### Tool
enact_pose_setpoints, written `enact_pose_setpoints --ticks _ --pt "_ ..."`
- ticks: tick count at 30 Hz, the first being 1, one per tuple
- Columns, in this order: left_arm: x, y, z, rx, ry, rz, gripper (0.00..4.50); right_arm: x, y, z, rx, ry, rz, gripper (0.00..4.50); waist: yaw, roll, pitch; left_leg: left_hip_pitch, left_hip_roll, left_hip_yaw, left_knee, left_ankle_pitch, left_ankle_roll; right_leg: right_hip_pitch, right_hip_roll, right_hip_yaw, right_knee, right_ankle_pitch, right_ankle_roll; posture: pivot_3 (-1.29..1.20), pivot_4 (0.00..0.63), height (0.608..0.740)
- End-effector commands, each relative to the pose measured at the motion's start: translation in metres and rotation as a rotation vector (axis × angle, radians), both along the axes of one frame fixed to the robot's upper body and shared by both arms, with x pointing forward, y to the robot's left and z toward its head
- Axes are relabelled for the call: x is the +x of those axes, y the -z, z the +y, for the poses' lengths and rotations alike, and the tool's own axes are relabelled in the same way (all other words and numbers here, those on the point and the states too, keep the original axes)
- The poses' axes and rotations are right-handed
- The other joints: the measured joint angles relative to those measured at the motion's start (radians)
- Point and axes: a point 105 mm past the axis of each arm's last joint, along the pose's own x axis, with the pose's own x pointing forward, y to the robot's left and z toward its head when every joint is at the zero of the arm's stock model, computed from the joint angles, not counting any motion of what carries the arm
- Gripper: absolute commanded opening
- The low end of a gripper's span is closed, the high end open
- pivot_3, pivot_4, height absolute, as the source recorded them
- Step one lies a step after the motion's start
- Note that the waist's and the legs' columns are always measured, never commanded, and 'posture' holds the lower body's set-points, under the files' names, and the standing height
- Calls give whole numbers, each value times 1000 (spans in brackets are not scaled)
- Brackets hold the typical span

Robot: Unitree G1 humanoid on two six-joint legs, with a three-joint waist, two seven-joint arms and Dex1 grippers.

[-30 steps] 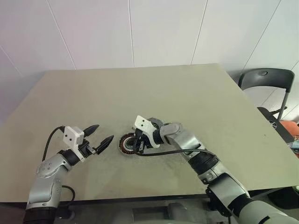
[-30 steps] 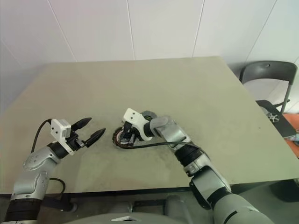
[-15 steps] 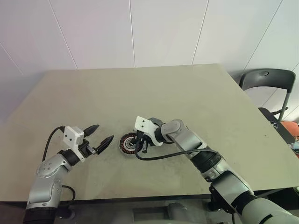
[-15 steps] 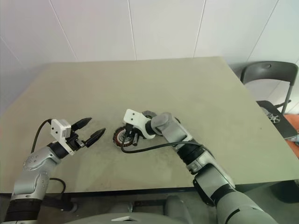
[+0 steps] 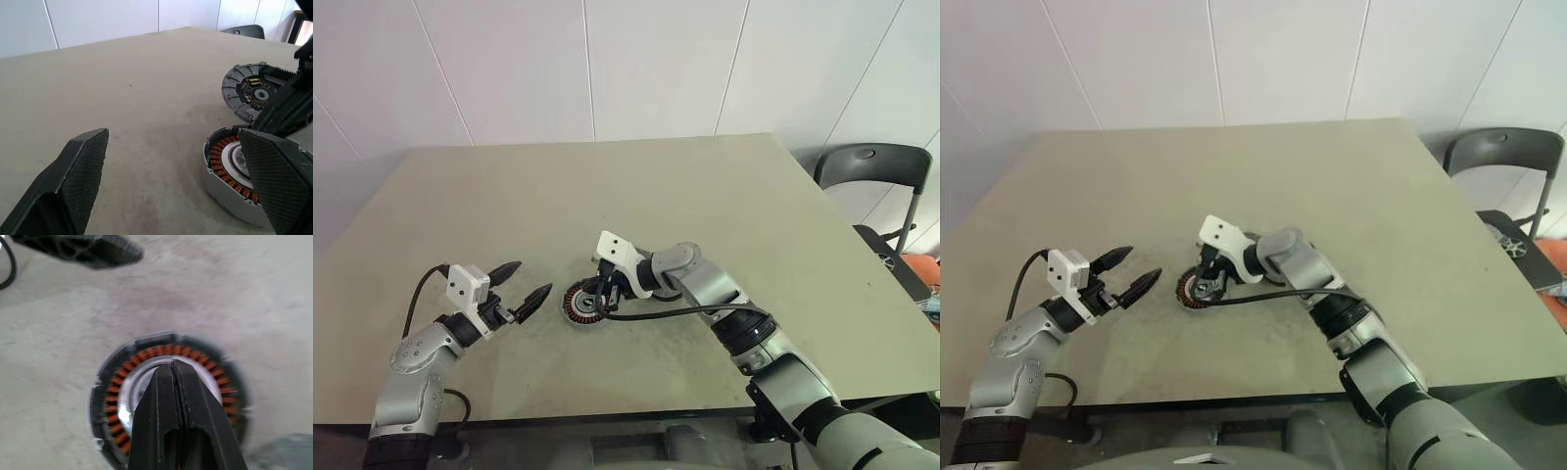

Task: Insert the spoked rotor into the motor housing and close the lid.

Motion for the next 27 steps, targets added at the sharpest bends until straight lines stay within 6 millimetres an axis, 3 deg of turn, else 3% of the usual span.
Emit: enact_pose_setpoints --ticks 1,8,13,18,24,27 --pt "3 -9 -1 12 6 -37 4500 -4 0 5 42 0 42 28 0 0 0 0 0 0 0 0 0 0 0 0 0 0 0 0 0 740" --pt "2 -8 -1 14 2 -36 4500 -6 19 1 17 33 106 28 -1 0 0 1 0 0 0 0 0 1 0 0 0 0 0 0 0 740" --pt "2 -8 -1 14 2 -37 4500 -5 29 0 79 116 250 28 -2 0 -1 2 0 0 0 0 0 2 0 0 0 0 0 0 0 740" --pt "2 -8 -1 15 2 -38 4500 8 35 -11 59 202 251 28 -2 0 -2 3 0 0 0 0 0 3 0 0 0 0 0 0 0 740" --pt "2 -8 -1 18 4 -37 4500 14 17 -15 93 183 224 28 2 0 -3 4 0 0 4 1 -1 6 1 0 0 0 -1 0 0 740" --pt "2 -8 -2 18 6 -36 4500 9 -13 -5 251 123 276 28 2 0 -3 3 0 0 4 1 0 6 1 0 0 0 -1 0 0 740"
